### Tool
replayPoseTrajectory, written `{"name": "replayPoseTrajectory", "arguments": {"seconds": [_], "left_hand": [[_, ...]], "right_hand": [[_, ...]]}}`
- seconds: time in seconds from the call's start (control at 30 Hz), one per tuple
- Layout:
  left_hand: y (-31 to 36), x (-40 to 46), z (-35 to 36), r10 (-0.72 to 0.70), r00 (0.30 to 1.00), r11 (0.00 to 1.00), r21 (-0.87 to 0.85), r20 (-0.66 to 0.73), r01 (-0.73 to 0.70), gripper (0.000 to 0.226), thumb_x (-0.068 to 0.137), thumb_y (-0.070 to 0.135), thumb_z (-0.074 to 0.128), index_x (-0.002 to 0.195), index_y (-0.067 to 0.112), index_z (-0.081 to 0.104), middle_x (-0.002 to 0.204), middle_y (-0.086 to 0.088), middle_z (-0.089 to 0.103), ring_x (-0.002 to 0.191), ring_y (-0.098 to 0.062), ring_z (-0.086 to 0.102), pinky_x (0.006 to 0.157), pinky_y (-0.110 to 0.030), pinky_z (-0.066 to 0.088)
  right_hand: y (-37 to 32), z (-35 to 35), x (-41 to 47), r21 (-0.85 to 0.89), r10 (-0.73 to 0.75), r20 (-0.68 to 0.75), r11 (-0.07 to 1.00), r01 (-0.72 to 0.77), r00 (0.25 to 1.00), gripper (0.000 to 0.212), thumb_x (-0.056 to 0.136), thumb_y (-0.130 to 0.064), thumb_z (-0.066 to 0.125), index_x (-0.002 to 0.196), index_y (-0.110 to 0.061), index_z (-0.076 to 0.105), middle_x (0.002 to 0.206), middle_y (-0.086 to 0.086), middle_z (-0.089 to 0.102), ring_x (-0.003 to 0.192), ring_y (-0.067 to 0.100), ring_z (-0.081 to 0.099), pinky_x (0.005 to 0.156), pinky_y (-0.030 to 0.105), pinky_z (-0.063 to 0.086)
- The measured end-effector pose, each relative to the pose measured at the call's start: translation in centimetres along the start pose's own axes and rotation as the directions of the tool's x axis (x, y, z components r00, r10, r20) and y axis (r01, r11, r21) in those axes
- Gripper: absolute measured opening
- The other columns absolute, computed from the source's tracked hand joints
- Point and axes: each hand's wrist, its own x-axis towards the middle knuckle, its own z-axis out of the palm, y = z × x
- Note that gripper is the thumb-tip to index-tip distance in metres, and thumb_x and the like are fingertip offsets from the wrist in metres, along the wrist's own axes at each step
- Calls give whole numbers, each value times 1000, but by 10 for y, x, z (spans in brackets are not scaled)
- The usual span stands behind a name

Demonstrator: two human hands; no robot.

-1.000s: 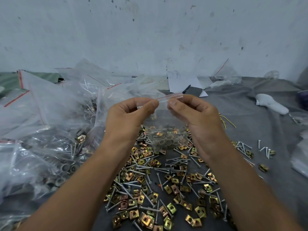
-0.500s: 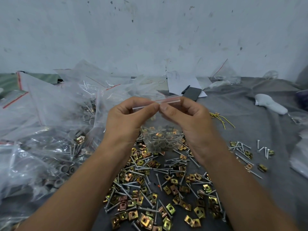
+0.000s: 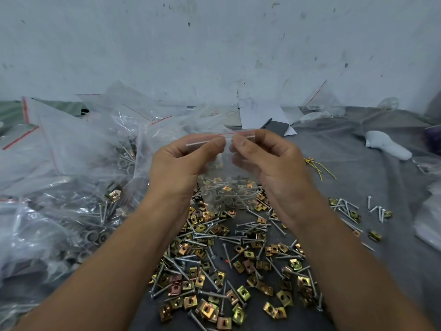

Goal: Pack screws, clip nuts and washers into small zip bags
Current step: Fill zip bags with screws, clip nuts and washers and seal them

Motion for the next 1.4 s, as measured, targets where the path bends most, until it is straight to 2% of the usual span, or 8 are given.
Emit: {"name": "replayPoseTrajectory", "arguments": {"seconds": [0.4,0.63,0.8,1.0,1.13,1.2,1.27,1.4], "left_hand": [[8,-4,1,80,997,991,104,15,-82,26,72,25,86,91,8,82,82,-7,81,77,-13,76,69,-18,56],[12,-3,-12,61,998,983,173,2,-61,23,86,29,82,99,11,84,94,-7,83,96,-18,79,91,-39,55],[8,-1,-12,37,992,995,90,118,-48,28,94,34,69,105,11,82,107,-10,82,106,-26,79,83,-30,58],[7,-1,-15,5,966,1000,21,258,-11,46,98,53,58,119,18,79,122,-11,78,122,-26,72,103,-51,51],[-6,-12,-7,-188,835,972,221,518,82,45,96,40,73,135,20,70,135,-4,73,129,-29,67,111,-59,48],[-12,-17,2,-256,809,966,180,529,188,27,100,28,68,119,11,79,121,-13,78,115,-37,74,103,-57,57],[-12,-20,8,-283,813,955,72,509,288,25,101,21,61,99,10,83,104,-16,80,92,-34,80,77,-44,67],[-5,-16,4,-316,789,929,4,526,370,23,100,25,65,100,8,80,107,-23,78,81,-34,80,51,-30,61]], "right_hand": [[-8,1,-1,-65,-25,-56,998,21,998,9,90,-11,77,98,-8,79,90,7,77,89,18,73,90,31,59],[-23,-3,2,-87,-53,-134,995,42,990,9,95,-11,71,94,-13,80,87,4,77,84,14,70,89,32,60],[-28,1,0,-47,-37,-191,998,28,981,12,96,-10,69,103,-3,76,89,5,74,85,13,69,84,27,57],[-40,10,-5,188,3,-126,982,21,992,9,97,-10,66,101,-6,73,90,7,71,83,15,66,78,32,59],[-48,25,-4,324,-24,-191,942,87,981,5,97,-4,66,98,-4,70,86,9,67,77,15,66,76,33,59],[-48,31,-4,366,-33,-261,921,131,965,4,98,-1,64,100,-1,68,82,11,64,74,17,64,78,35,60],[-45,33,-7,328,-32,-324,934,144,946,6,98,-2,64,102,0,68,84,13,64,80,22,64,79,36,61],[-46,19,-7,238,-13,-415,963,122,910,6,96,-10,70,101,-8,72,92,9,71,90,23,70,86,42,63]]}}
